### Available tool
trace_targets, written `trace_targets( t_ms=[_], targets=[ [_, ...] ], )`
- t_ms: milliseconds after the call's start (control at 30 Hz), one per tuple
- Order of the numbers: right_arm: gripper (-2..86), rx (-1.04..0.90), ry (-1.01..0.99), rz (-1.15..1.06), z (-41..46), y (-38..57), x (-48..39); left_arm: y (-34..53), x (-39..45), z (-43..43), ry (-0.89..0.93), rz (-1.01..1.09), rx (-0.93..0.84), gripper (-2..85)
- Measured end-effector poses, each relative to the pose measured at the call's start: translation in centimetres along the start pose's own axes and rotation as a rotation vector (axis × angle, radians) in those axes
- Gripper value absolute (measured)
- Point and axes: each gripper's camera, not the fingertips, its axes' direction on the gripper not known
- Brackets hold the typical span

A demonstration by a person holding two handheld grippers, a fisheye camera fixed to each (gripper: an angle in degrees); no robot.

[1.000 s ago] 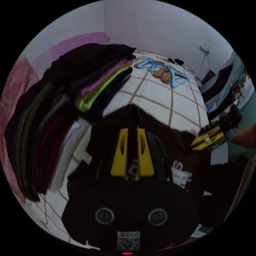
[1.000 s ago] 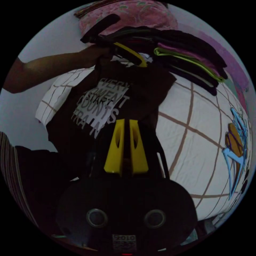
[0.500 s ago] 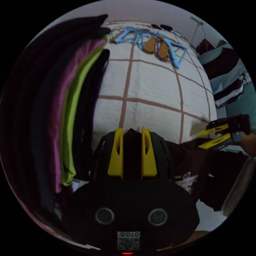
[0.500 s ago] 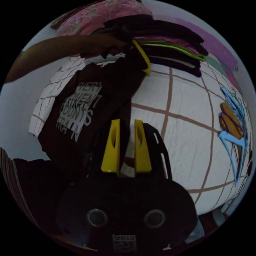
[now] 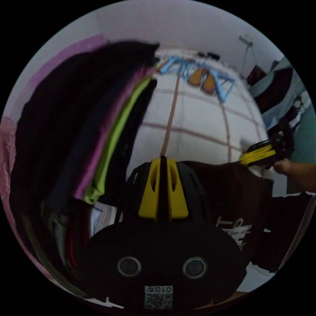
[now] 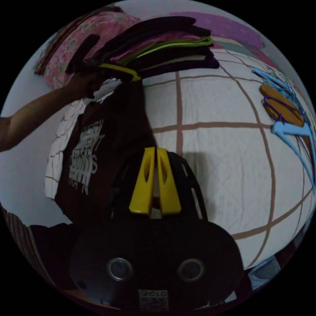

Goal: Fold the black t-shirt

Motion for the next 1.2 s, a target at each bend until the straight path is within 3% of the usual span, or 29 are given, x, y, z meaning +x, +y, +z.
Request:
trace_targets(
  t_ms=[200,433,600,733,967,1200],
  targets=[
    [2.2,0.007,0.005,0.002,-0.8,-0.7,0.5,1.9,-0.5,0.4,-0.051,-0.096,-0.017,5.2],
    [3.7,0.063,0.071,0.049,-3.1,-1.4,0.7,4.8,-1.4,-4.6,-0.043,-0.119,0.167,6.1],
    [4.5,0.125,0.054,-0.082,-5.8,-3.5,-2.1,8.1,-0.6,-5.6,-0.056,-0.182,0.081,6.1],
    [6.3,0.074,0.048,-0.223,-5.4,-5.8,-5.2,13.8,0.0,-3.4,0.088,-0.348,-0.006,5.8],
    [7.4,-0.053,0.230,-0.407,-3.2,-8.6,-9.0,18.3,-1.2,-1.9,0.194,-0.456,-0.043,2.8],
    [3.4,-0.009,0.291,-0.357,-6.2,-12.2,-9.1,20.6,-1.6,-5.9,0.182,-0.385,0.007,0.0]
  ],
)
